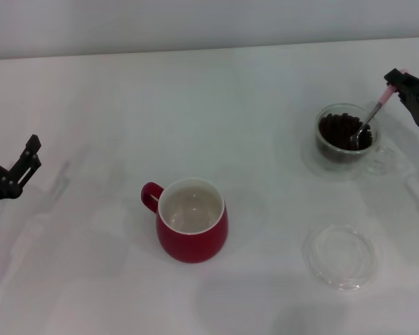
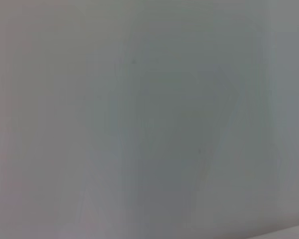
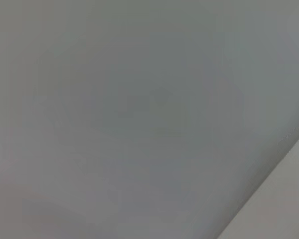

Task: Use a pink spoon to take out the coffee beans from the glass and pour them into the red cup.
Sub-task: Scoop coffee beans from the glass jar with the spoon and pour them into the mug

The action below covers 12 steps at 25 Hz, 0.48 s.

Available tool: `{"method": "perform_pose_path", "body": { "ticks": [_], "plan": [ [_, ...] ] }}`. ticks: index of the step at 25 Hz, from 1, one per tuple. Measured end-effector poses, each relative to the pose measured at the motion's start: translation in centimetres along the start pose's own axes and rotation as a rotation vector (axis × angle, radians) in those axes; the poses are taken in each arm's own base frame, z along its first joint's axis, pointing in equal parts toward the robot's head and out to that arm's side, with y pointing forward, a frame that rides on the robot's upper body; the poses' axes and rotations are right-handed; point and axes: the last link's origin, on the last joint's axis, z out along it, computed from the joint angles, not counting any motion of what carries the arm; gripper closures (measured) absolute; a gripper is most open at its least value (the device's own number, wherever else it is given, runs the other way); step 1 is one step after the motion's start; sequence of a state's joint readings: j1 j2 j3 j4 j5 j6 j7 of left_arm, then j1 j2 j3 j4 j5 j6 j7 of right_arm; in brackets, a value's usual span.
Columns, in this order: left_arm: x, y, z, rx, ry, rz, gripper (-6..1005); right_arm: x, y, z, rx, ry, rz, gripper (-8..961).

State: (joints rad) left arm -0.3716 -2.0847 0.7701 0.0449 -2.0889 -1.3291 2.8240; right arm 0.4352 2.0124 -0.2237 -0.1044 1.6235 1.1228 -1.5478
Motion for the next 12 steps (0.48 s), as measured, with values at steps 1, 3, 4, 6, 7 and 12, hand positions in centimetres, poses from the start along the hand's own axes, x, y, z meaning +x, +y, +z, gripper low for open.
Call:
{"method": "perform_pose_path", "body": {
  "ticks": [1,3,4,6,7,12],
  "plan": [
    [-0.02,0.00,-0.01,0.000,-0.001,0.000,237,-0.03,-0.12,-0.14,0.004,-0.008,0.009,805],
    [-0.06,0.01,-0.08,0.001,-0.003,-0.001,237,0.01,-0.34,-0.41,0.010,-0.019,0.027,805],
    [-0.07,0.01,-0.09,0.001,-0.003,-0.001,237,0.00,-0.44,-0.53,0.013,-0.024,0.033,805],
    [-0.09,0.02,-0.11,0.001,-0.004,-0.001,238,-0.11,-0.60,-0.73,0.018,-0.036,0.041,805],
    [-0.08,0.02,-0.10,0.000,-0.004,-0.001,238,-0.12,-0.65,-0.80,0.019,-0.040,0.045,805],
    [-0.03,0.08,0.05,-0.006,-0.003,0.001,238,-0.15,-0.72,-0.88,0.021,-0.063,0.070,805]
  ]
}}
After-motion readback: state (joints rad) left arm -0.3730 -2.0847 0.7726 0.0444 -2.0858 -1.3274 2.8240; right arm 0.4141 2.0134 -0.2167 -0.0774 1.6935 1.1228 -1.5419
